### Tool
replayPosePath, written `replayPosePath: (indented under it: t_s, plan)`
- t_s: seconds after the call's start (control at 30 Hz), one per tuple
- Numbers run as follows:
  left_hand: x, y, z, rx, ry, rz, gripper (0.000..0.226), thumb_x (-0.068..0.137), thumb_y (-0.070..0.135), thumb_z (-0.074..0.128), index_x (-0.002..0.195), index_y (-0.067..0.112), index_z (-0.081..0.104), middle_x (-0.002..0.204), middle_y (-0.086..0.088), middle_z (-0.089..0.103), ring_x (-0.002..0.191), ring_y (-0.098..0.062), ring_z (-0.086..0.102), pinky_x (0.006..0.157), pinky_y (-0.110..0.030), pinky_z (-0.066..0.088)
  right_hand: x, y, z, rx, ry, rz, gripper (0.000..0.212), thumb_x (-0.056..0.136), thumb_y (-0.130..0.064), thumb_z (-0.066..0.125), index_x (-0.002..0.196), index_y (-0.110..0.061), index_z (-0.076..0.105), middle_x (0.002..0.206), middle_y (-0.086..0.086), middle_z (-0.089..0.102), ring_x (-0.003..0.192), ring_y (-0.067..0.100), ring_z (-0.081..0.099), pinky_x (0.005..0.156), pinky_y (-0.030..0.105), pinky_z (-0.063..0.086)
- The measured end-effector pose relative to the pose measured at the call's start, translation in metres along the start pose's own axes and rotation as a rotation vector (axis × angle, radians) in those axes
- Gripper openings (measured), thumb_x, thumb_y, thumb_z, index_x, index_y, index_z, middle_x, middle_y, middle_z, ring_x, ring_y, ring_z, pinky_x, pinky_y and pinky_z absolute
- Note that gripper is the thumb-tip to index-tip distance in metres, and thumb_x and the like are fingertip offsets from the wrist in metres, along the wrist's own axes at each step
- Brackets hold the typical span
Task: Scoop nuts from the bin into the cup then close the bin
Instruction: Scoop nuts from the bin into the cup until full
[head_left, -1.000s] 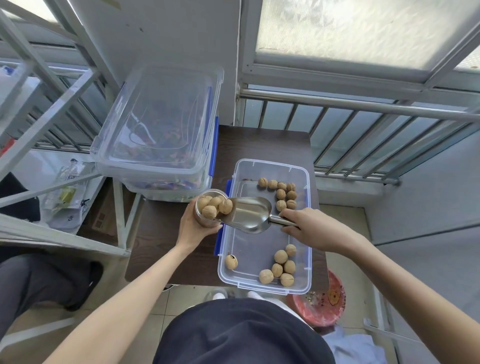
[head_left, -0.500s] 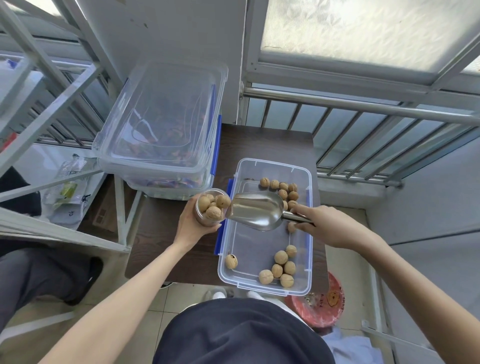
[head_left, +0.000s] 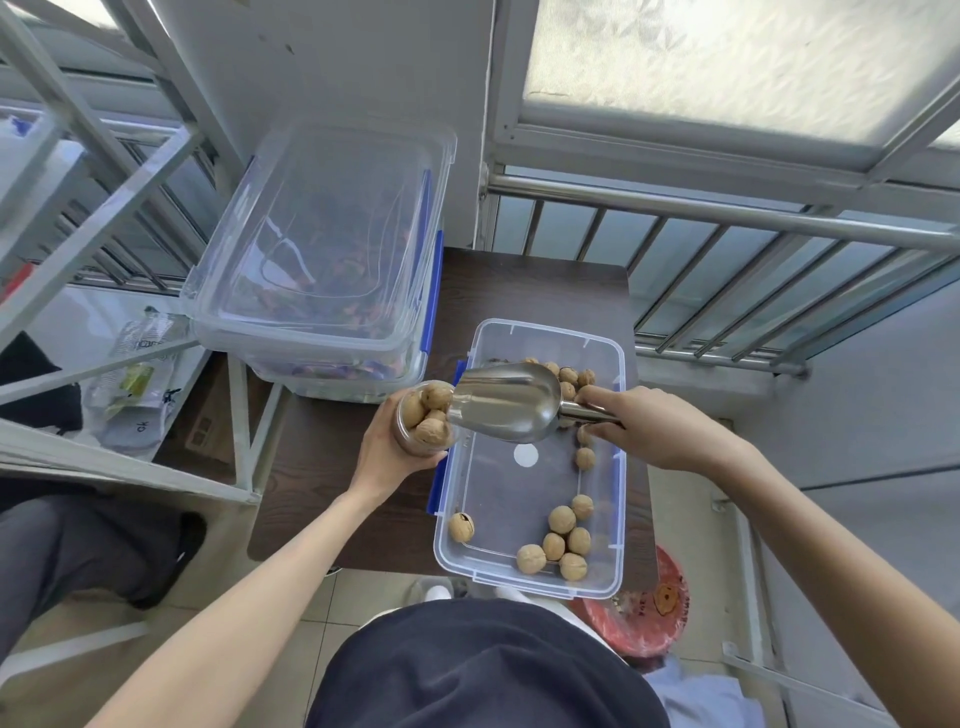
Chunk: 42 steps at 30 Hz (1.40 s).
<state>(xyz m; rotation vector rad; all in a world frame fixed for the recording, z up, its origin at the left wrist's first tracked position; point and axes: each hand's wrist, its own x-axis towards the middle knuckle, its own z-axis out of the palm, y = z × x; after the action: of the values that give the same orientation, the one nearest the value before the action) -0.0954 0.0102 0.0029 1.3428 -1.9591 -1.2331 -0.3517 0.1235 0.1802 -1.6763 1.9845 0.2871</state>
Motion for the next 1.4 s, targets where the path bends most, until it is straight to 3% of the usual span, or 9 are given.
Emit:
replayPosePath:
  t_s: [0.17,0.33,0.47,0.63,0.83,1.07,1.23,1.3,1.4]
  plan:
    - [0.003,-0.004,0.0,-0.036,0.045,-0.06,0.081,0.05,0.014,0.092,0.114,0.036,0.048,0.113,0.01,0.062,0.104,-0.007,0.058,0.087,-0.015,0.041,-0.003,0.015,0.005,0.066,-0.026,0.076,0.024,0.094,-0.028,0.047,0.116,-0.019,0.048,0.096,0.012,0.063,0.09,0.036,0.059,0.073,0.04,0.046]
    - [0.005,-0.014,0.002,-0.027,0.047,-0.102,0.082,0.049,0.016,0.093,0.12,0.022,0.051,0.115,0.007,0.063,0.104,-0.006,0.058,0.083,-0.004,0.039,0.01,0.028,0.048,0.148,-0.084,0.198,0.017,0.094,-0.026,0.047,0.108,-0.016,0.045,0.097,0.015,0.061,0.092,0.034,0.06,0.072,0.038,0.044]
    - [0.002,-0.015,0.004,-0.041,0.058,-0.119,0.082,0.05,0.016,0.093,0.118,0.029,0.05,0.112,0.011,0.061,0.104,-0.004,0.056,0.092,-0.017,0.043,0.032,0.023,0.108,0.262,-0.09,0.304,0.021,0.092,-0.017,0.043,0.112,-0.01,0.045,0.109,0.02,0.064,0.096,0.038,0.061,0.075,0.041,0.048]
    - [-0.003,-0.022,0.003,-0.046,0.089,-0.151,0.083,0.051,0.017,0.093,0.118,0.032,0.046,0.115,0.008,0.062,0.106,-0.005,0.056,0.094,-0.022,0.041,0.045,0.002,0.16,0.401,-0.047,0.4,0.01,0.094,-0.015,0.041,0.092,-0.01,0.032,0.111,0.025,0.061,0.098,0.042,0.059,0.069,0.039,0.04]
    - [-0.015,-0.039,0.005,-0.013,0.082,-0.218,0.085,0.052,0.019,0.093,0.123,0.02,0.047,0.122,-0.002,0.063,0.11,-0.012,0.057,0.094,-0.024,0.042,0.07,-0.03,0.182,0.563,0.055,0.529,0.032,0.098,-0.018,0.036,0.124,0.0,0.034,0.123,0.025,0.058,0.112,0.044,0.055,0.087,0.045,0.045]
    - [-0.02,-0.035,0.005,-0.009,0.038,-0.323,0.094,0.05,0.029,0.094,0.128,0.018,0.042,0.12,0.006,0.058,0.11,-0.008,0.053,0.098,-0.028,0.043,0.089,-0.058,0.179,0.727,-0.047,0.614,0.06,0.096,-0.013,0.032,0.147,0.001,0.004,0.144,0.025,0.039,0.132,0.041,0.038,0.105,0.044,0.035]
    - [-0.021,-0.067,0.006,0.091,-0.04,-0.43,0.108,0.028,0.074,0.079,0.118,0.019,0.054,0.112,0.004,0.069,0.107,-0.012,0.063,0.095,-0.03,0.051,0.093,-0.062,0.176,0.707,-0.084,0.591,0.069,0.095,-0.01,0.035,0.148,0.005,-0.006,0.146,0.026,0.035,0.132,0.04,0.038,0.105,0.041,0.035]
    - [-0.018,-0.073,0.007,0.133,-0.054,-0.442,0.107,0.029,0.07,0.082,0.117,0.016,0.055,0.113,0.002,0.069,0.108,-0.014,0.063,0.095,-0.03,0.052,0.093,-0.062,0.174,0.688,-0.096,0.582,0.071,0.094,-0.009,0.037,0.148,0.005,-0.007,0.147,0.025,0.035,0.132,0.039,0.038,0.106,0.041,0.035]
    - [-0.019,-0.051,0.0,0.157,-0.079,-0.451,0.101,0.04,0.041,0.094,0.123,0.009,0.046,0.118,-0.004,0.065,0.111,-0.02,0.061,0.094,-0.029,0.047,0.093,-0.061,0.172,0.588,-0.116,0.577,0.07,0.093,-0.01,0.039,0.149,0.002,-0.001,0.144,0.021,0.042,0.131,0.036,0.042,0.104,0.041,0.038]
